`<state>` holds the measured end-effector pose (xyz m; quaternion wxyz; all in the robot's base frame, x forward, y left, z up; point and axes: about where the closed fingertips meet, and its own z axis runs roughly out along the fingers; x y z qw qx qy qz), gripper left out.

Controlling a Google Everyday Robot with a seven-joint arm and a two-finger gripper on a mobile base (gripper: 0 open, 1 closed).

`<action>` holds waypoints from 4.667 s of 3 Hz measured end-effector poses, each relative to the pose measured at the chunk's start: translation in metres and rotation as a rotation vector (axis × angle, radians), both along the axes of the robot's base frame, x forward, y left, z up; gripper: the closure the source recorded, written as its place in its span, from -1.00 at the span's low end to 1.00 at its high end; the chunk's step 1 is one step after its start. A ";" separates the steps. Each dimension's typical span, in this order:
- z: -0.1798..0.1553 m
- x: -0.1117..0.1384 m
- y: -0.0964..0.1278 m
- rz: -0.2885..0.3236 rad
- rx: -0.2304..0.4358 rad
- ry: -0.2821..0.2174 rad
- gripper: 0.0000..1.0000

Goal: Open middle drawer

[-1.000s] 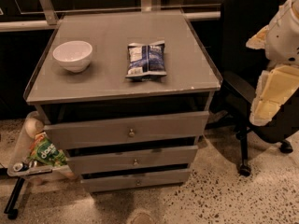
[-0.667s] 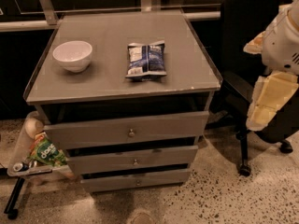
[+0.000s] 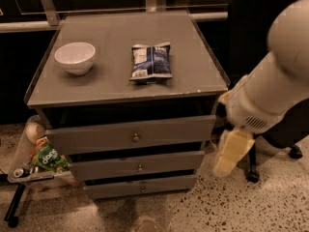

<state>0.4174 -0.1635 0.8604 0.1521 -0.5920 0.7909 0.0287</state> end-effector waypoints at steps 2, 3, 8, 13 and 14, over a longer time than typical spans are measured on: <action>-0.068 -0.003 0.022 -0.007 0.018 0.049 -1.00; -0.100 -0.012 0.041 -0.003 0.047 0.089 -1.00; -0.280 0.017 0.129 -0.061 0.158 0.139 -1.00; -0.398 0.084 0.125 -0.174 0.122 0.105 -1.00; -0.413 0.114 0.108 -0.212 0.086 0.061 -1.00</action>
Offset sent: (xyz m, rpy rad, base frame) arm -0.0015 0.0192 -0.0557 0.0166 0.0461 -0.0036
